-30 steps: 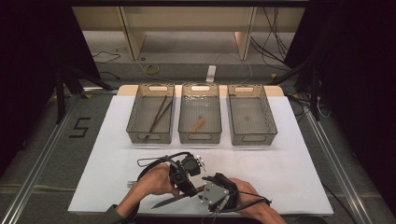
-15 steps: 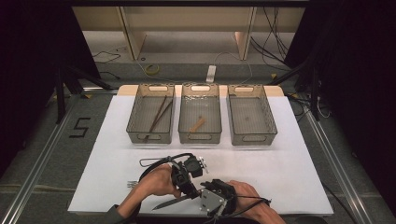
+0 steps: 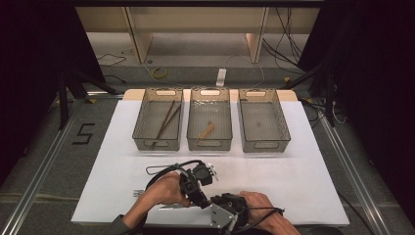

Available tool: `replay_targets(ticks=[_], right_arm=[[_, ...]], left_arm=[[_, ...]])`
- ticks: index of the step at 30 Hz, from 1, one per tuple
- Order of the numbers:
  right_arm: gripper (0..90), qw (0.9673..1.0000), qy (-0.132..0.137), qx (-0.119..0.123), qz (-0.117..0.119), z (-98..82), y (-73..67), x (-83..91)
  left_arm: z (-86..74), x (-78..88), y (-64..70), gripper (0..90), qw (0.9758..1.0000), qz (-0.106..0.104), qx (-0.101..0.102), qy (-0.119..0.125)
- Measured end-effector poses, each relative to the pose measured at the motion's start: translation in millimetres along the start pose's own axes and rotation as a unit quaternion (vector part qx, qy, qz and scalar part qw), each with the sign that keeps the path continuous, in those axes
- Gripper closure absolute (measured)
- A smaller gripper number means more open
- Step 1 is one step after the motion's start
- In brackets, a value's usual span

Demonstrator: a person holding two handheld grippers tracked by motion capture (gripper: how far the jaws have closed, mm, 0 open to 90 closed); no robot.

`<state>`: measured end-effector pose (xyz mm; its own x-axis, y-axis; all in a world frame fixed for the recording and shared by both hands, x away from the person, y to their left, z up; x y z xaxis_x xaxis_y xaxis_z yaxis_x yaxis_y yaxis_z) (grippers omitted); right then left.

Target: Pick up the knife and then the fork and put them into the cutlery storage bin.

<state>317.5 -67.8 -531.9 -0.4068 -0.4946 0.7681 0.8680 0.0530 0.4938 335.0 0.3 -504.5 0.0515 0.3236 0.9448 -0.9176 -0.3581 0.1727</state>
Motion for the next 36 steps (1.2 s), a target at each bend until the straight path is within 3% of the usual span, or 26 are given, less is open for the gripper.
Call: replay_targets(ticks=[3,7,9,10,13,15,16,19,23,25,29,32,34,36], right_arm=[[78.4,1.0000,-0.008,0.001,0.005,-2.5,0.2,2.1],[78.5,0.9999,-0.014,0.006,0.000,-5.2,1.8,0.3],[78.6,0.9999,-0.015,-0.004,0.000,-6.3,1.9,1.6],[78.6,0.9998,-0.020,0.004,-0.003,-8.3,5.4,3.1],[78.6,0.9996,-0.027,-0.005,-0.010,-15.8,13.0,5.8],[78.6,0.9993,-0.032,-0.015,-0.012,-22.0,17.8,8.4],[78.6,0.9988,-0.025,-0.037,-0.019,-23.4,19.3,8.9],[78.6,0.9977,-0.033,-0.051,-0.029,-33.1,29.5,13.8],[78.7,0.9947,-0.045,-0.084,-0.039,-48.1,39.2,18.1],[78.7,0.9932,-0.050,-0.094,-0.048,-56.3,45.1,19.2],[78.8,0.9891,-0.067,-0.118,-0.056,-72.2,54.3,21.8],[78.9,0.9840,-0.077,-0.146,-0.068,-82.3,61.6,24.3],[78.9,0.9800,-0.079,-0.166,-0.075,-88.4,67.0,26.7],[78.9,0.9756,-0.075,-0.189,-0.084,-94.1,73.5,30.6]], left_arm=[[0.7,1.4,-1.6,68.4,1.0000,0.002,0.006,0.005],[0.0,8.0,-9.7,51.8,0.9994,0.015,0.024,0.018],[-2.0,13.1,-16.4,44.3,0.9987,0.025,0.034,0.027],[-2.8,16.4,-19.9,41.6,0.9982,0.030,0.039,0.034],[-2.4,27.8,-29.6,33.9,0.9953,0.045,0.053,0.068],[-1.0,36.1,-35.7,30.4,0.9921,0.050,0.063,0.096],[-0.2,40.3,-39.9,28.8,0.9899,0.060,0.065,0.110],[0.4,50.9,-50.3,25.0,0.9826,0.082,0.087,0.142],[0.7,60.0,-62.1,22.4,0.9726,0.113,0.111,0.170],[1.4,62.9,-65.1,21.5,0.9685,0.116,0.121,0.185],[0.7,67.3,-69.5,19.5,0.9627,0.127,0.125,0.204],[-0.3,70.6,-72.1,19.0,0.9589,0.133,0.127,0.216],[-1.9,70.9,-73.5,19.0,0.9577,0.134,0.127,0.221],[-5.3,68.4,-74.4,19.0,0.9596,0.132,0.124,0.215]])
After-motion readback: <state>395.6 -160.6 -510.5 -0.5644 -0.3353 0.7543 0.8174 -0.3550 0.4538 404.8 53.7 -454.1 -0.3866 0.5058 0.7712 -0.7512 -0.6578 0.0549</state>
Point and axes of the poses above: each handheld gripper's, and its own axes: x roughly backward along the jaws, z roughly out of its top, y roughly to its right, the point moved 9 cm from there along -x, roughly forward along the jaws, and after that the axes turned 6 degrees about z, right-handed, at the moved point
